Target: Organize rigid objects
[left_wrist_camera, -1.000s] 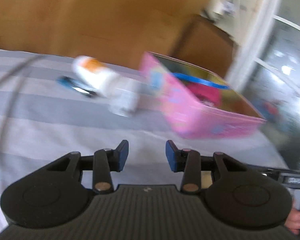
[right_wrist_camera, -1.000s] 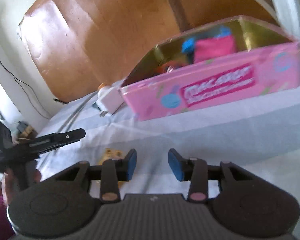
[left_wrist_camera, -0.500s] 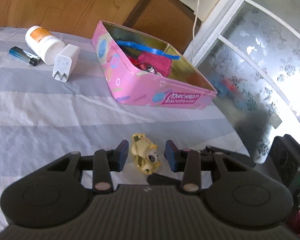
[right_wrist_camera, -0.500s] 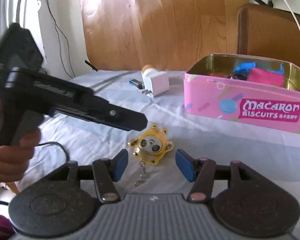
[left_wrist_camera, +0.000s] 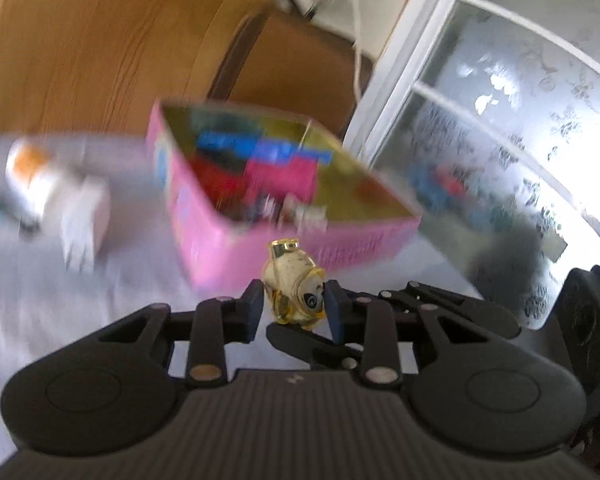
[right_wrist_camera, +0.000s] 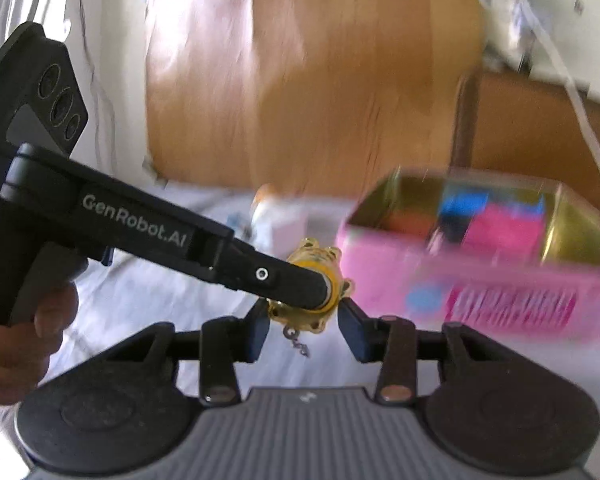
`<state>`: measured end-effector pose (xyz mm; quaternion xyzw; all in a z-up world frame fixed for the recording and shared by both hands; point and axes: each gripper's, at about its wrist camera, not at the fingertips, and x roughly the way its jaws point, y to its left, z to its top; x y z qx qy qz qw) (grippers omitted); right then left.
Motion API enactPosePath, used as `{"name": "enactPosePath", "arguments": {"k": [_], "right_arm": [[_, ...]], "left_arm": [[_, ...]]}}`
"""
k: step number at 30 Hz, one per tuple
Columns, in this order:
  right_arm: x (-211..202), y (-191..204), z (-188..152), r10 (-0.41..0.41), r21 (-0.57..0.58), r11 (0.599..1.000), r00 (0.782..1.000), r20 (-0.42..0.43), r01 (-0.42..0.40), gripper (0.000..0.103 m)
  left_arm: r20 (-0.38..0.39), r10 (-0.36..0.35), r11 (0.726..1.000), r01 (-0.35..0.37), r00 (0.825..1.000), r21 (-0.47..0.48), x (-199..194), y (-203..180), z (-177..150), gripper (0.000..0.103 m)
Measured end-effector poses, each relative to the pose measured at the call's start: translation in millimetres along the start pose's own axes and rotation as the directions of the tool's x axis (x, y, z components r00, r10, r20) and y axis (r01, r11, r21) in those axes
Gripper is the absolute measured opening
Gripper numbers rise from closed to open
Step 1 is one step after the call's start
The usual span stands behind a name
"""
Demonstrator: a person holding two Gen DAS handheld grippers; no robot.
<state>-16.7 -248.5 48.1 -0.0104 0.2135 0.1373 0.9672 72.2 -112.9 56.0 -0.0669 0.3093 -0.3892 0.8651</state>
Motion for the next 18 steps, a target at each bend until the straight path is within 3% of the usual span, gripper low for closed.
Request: {"name": "enactPosePath", "arguments": {"k": [5,12,18], "right_arm": [[20,-17,28,-0.096,-0.016,0.995,0.991,0.092,0.098,0.039],[76,-51,36,-0.119,0.054,0.992,0.993,0.005,0.118,0.039],[95,-60,31,-0.19,0.06,0.98,0.982,0.006,0.19,0.046]], "left_arm": [[0.032,0.03,0.998,-0.032,0.999,0.049,35,1,36,0.035],[-0.016,0.093,0.995,-0.093,0.995,0.026,89,19,52,0.035],[-0.011,0.175,0.984,-0.174,0.985,0.041,106,24,54,0.035]]}}
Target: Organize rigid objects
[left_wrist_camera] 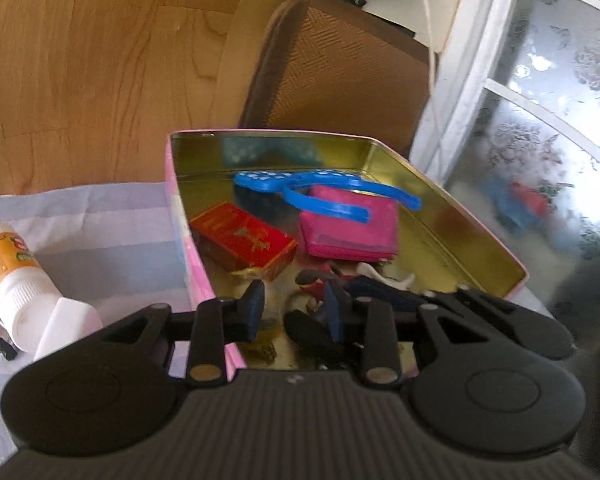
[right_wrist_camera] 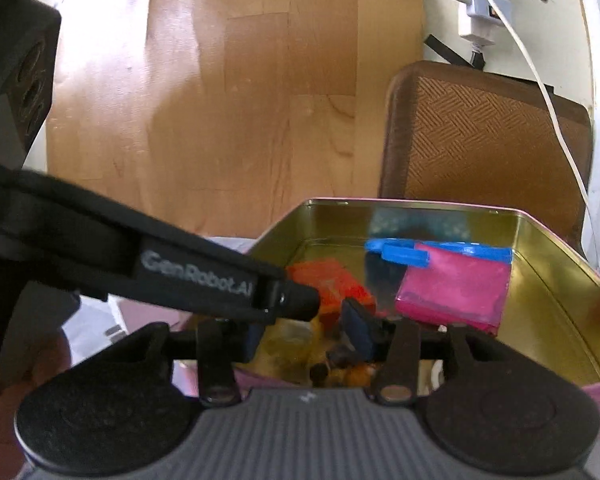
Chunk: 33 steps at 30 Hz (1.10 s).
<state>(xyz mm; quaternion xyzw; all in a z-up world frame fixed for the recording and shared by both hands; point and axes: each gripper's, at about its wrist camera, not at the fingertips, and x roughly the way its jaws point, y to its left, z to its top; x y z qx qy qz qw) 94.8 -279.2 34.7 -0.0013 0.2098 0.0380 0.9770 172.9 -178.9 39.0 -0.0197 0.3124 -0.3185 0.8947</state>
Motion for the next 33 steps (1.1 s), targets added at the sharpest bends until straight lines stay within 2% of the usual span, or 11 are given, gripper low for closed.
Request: {"name": "enactPosePath", "arguments": {"k": [3,7,9,11,13,16,18,20,23,27,33], "right_arm": [[-8,-2,-3,-0.001,0.007,1.0,1.0,0.014,0.001,0.045],[-33,-1,-4,0.013,0.011,1.0,0.999,0.049,-0.014,0.045],[-48,4,-3,0.029,0.01,1.0,0.997,0.071,-0.03,0.045],[-59,10,-1,0.055,0.004,0.998,0.995,0.087,-0.056,0.045],[-67,21,1,0.103,-0.006,0.995,0.991,0.091,-0.103,0.045],[-62,45,4,0.172,-0.046,0.984,0.983,0.065,-0.169,0.045],[-56,65,5,0.206,-0.08,0.976,0.978,0.038,-0.202,0.045],[-47,87,3,0.233,-0.11,0.967,0.973,0.0,-0.231,0.044],[-32,117,1,0.285,-0.128,0.948,0.956,-0.066,-0.292,0.042],[-6,154,0,0.312,-0.141,0.933,0.941,-0.133,-0.33,0.041],[50,192,11,0.239,-0.214,0.939,0.958,-0.159,-0.27,0.038]], "left_arm": [[0.034,-0.019,1.0,0.019,0.999,-0.02,-12,3,0,0.035],[0.15,-0.001,0.999,0.009,0.989,-0.05,-62,21,-8,0.035],[0.181,0.045,0.995,-0.028,0.983,-0.095,-87,44,-19,0.035],[0.181,0.142,0.983,-0.118,0.973,-0.137,-106,74,-34,0.035],[0.14,0.266,0.954,-0.24,0.954,-0.177,-118,106,-52,0.035],[0.067,0.42,0.887,-0.394,0.905,-0.24,-131,153,-79,0.035],[0.05,0.489,0.848,-0.46,0.871,-0.263,-139,174,-91,0.035],[0.039,0.519,0.826,-0.489,0.854,-0.281,-145,188,-101,0.035],[0.043,0.512,0.82,-0.474,0.858,-0.322,-148,198,-104,0.035],[0.036,0.527,0.82,-0.496,0.849,-0.285,-142,194,-102,0.037],[0.03,0.531,0.821,-0.505,0.847,-0.265,-142,192,-103,0.038]]}}
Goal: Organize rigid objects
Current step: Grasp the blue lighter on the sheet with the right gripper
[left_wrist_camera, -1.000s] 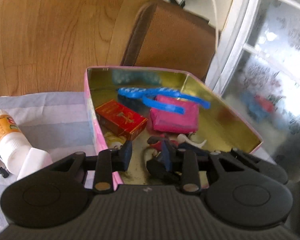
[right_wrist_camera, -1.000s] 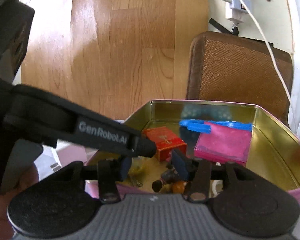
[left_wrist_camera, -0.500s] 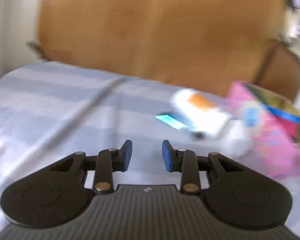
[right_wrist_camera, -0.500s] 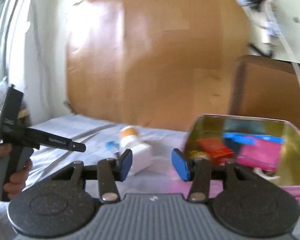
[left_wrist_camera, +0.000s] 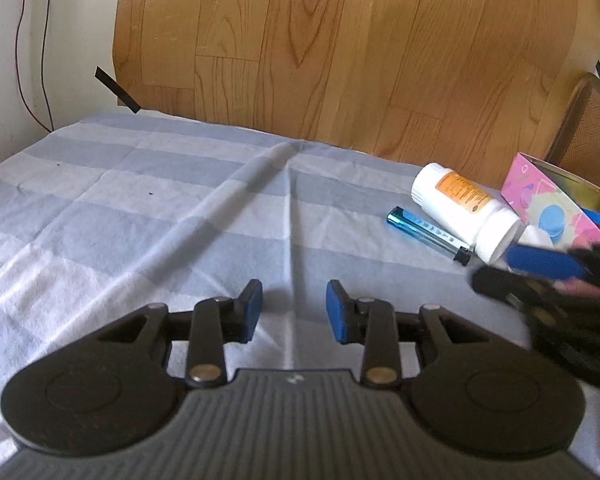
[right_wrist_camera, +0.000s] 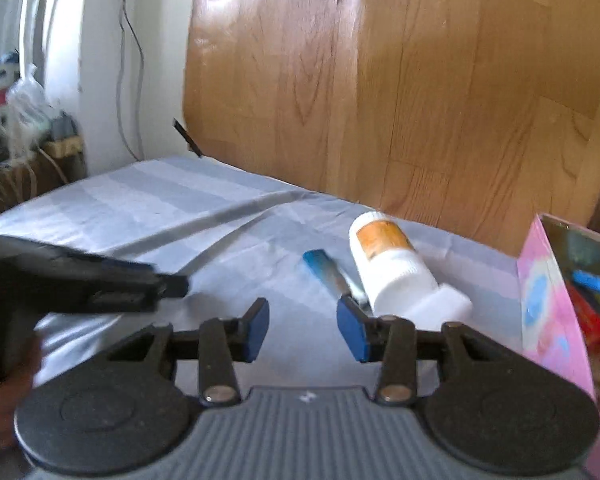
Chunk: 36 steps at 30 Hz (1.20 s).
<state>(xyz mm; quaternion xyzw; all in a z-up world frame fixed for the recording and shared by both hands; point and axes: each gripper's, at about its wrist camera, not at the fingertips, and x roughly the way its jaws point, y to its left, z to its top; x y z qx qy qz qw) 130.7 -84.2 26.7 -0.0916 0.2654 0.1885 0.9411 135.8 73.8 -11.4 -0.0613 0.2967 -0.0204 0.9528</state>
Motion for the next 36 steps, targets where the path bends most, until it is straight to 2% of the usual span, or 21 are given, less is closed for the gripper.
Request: {"name": "enactPosePath", "arguments": {"k": [11,13,14,21,24,25,26,29,32,34,36], "right_arm": [[75,3,26,-0.065,-0.016,0.998,0.993,-0.095,0.064,0.039],[83,1,25,-0.083,-0.019,0.996,0.991,-0.102,0.082,0.045],[87,2,24,-0.096,-0.034,0.995,0.989,-0.111,0.092,0.044],[96,-32,29,0.035,0.157,0.988,0.987,-0.158,-0.01,0.045],[89,-28,25,0.031,0.139,0.99,0.988,-0.154,-0.01,0.035],[85,-24,23,0.034,0.127,0.992,0.989,-0.145,-0.015,0.028],[80,-21,19,0.042,0.118,0.993,0.99,-0.136,-0.026,0.025],[62,-9,8,0.046,0.087,0.996,0.993,-0.108,-0.036,0.025],[38,-3,-5,0.091,0.079,0.993,0.991,-0.102,-0.083,0.025],[18,4,-17,0.107,0.045,0.994,0.99,-0.091,-0.103,0.025],[-1,7,-29,0.115,0.035,0.993,0.99,-0.083,-0.113,0.025]], "left_arm": [[-0.001,-0.007,1.0,0.007,1.0,-0.011,0,1,-1,0.042],[-0.001,-0.005,1.0,0.005,1.0,-0.012,-1,0,-1,0.042],[-0.001,-0.005,1.0,0.005,1.0,-0.013,0,0,-1,0.042],[0.0,-0.003,1.0,0.003,1.0,-0.019,-1,1,-1,0.049],[0.0,-0.004,1.0,0.004,1.0,-0.023,-1,1,-1,0.049],[-0.001,-0.005,1.0,0.005,1.0,-0.022,-1,1,-1,0.049],[-0.001,-0.005,1.0,0.005,1.0,-0.022,-2,1,-1,0.05],[-0.001,-0.004,1.0,0.004,1.0,-0.019,-1,1,0,0.053],[-0.003,0.0,1.0,0.0,1.0,-0.019,0,1,0,0.062],[-0.004,0.002,1.0,-0.002,1.0,-0.013,0,1,-1,0.064],[-0.009,0.007,1.0,-0.007,1.0,-0.004,0,-1,-1,0.073]]}}
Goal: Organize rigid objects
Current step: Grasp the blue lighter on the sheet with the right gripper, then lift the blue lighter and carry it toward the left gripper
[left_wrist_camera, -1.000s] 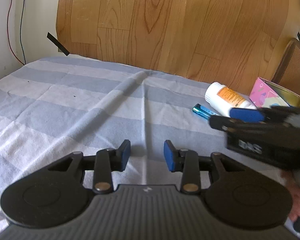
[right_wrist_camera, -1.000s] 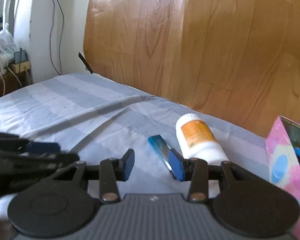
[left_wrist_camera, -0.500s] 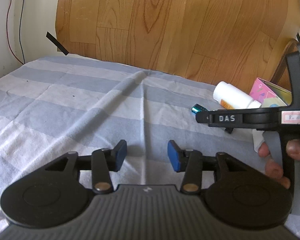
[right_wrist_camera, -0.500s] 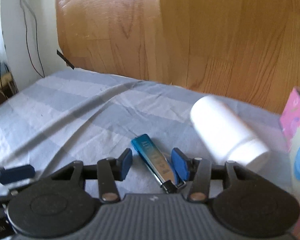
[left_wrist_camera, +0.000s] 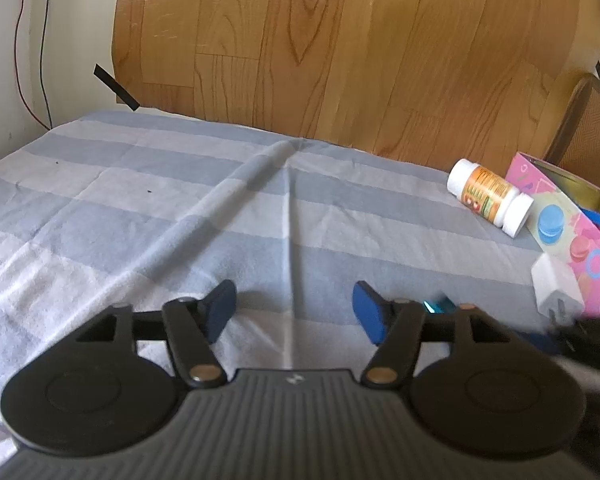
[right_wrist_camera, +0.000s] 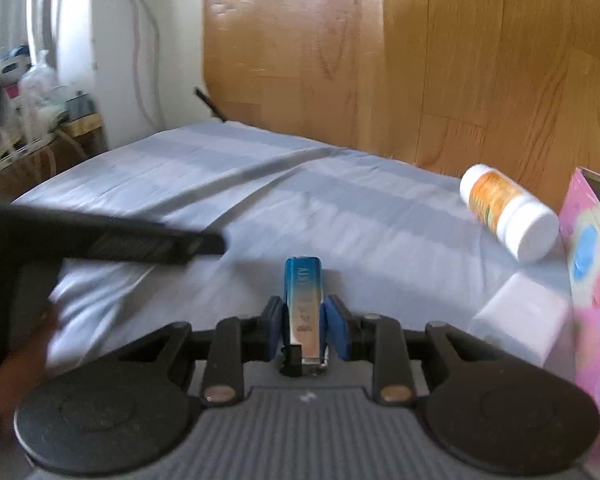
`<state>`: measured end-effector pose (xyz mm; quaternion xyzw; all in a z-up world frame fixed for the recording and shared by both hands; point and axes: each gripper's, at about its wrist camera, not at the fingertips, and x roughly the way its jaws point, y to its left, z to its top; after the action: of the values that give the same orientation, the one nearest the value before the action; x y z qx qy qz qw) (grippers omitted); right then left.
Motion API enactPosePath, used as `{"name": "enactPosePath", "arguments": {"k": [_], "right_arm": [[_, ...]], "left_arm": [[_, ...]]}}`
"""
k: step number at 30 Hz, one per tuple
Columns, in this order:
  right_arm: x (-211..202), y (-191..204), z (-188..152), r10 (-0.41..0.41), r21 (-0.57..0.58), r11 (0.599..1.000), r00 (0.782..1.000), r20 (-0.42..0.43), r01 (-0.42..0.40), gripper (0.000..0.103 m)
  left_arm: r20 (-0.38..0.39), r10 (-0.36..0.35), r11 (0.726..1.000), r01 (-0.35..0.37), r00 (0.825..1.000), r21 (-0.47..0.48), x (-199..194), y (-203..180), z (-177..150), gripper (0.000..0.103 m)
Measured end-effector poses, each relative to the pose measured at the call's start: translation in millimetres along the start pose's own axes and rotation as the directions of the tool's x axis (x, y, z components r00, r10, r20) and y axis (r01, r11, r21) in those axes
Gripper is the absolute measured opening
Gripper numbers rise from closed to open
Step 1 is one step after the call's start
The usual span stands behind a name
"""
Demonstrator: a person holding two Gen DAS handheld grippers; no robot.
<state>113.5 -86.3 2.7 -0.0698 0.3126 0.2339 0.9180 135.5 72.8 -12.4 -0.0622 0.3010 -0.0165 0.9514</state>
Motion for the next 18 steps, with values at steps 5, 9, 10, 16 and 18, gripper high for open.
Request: {"name": "enactPosePath", "arguments": {"k": [5,9,10,16,18], "right_arm": [[-34,8,-24,0.002,0.01,1.0,1.0,0.009,-0.002,0.027],[-44,12,-30,-0.012,0.009,1.0,1.0,0.022,0.011,0.029],[-44,12,-31,-0.011,0.01,1.0,1.0,0.024,0.011,0.03],[-44,10,-33,0.003,0.039,0.999,1.0,0.019,-0.003,0.036],[-45,10,-36,0.002,0.037,0.999,1.0,0.021,-0.003,0.035]], "left_arm": [[-0.005,0.012,1.0,-0.012,1.0,0.01,0,-2,-1,0.079],[-0.008,0.016,1.0,-0.016,1.0,0.013,0,-3,0,0.083],[-0.008,0.019,1.0,-0.019,1.0,0.014,0,-3,0,0.083],[-0.013,0.037,0.999,-0.037,0.999,0.033,1,-6,-1,0.083],[-0.015,0.044,0.998,-0.043,0.999,0.042,1,-6,-1,0.083]]}}
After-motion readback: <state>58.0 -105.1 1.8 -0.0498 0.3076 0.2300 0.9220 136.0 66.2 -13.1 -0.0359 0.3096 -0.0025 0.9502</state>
